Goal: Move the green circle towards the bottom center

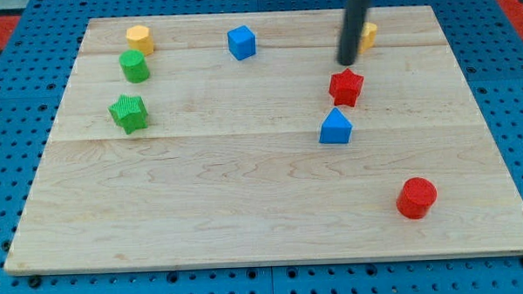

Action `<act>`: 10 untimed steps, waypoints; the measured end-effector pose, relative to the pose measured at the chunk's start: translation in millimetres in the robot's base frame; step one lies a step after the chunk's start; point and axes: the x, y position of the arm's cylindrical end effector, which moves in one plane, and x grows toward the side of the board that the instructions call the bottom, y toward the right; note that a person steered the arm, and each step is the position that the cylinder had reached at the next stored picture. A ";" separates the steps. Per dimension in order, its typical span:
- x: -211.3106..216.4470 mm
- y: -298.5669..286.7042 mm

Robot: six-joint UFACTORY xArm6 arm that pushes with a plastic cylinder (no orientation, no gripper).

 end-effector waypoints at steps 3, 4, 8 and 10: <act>-29.0 -161.1; -35.9 -213.7; -4.0 -285.0; 20.1 -284.3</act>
